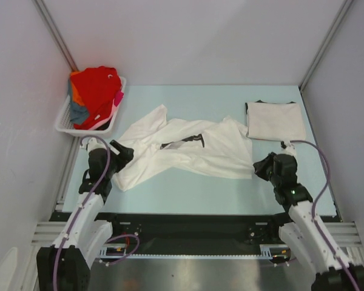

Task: Fold and stack the t-shirts
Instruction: Flatten the tshirt out

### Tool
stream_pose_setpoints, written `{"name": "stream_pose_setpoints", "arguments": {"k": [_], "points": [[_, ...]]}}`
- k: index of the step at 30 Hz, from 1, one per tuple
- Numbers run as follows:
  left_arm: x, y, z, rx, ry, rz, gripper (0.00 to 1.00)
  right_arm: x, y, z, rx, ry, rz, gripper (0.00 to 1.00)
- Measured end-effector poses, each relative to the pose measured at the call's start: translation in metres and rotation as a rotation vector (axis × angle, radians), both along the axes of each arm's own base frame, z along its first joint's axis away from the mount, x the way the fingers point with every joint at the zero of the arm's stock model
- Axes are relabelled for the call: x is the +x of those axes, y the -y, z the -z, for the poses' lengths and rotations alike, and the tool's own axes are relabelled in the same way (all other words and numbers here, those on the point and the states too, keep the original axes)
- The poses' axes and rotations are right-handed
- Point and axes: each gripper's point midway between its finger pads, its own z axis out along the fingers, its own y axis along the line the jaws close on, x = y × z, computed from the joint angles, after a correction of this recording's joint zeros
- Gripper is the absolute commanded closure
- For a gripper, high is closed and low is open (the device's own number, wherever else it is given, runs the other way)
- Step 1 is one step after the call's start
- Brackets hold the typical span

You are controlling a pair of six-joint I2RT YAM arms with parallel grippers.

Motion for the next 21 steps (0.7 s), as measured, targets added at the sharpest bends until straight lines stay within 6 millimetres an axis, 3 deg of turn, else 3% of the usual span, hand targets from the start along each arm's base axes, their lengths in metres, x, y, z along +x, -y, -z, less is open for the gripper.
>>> {"name": "stream_pose_setpoints", "arguments": {"k": [3,6,14,21], "points": [[0.012,0.001,-0.007,0.005,-0.007,-0.011,0.19,-0.025,0.005,-0.005,0.051,0.084,0.028,1.00],[0.028,0.003,-0.011,0.015,-0.028,-0.015,0.23,-0.036,0.007,0.000,0.081,0.100,0.046,1.00],[0.073,0.010,0.000,0.053,-0.108,-0.017,0.32,-0.038,0.003,0.037,0.053,-0.117,0.033,1.00],[0.100,0.014,0.029,0.096,-0.194,-0.023,0.39,-0.032,0.000,0.029,0.056,-0.086,0.016,1.00]]}}
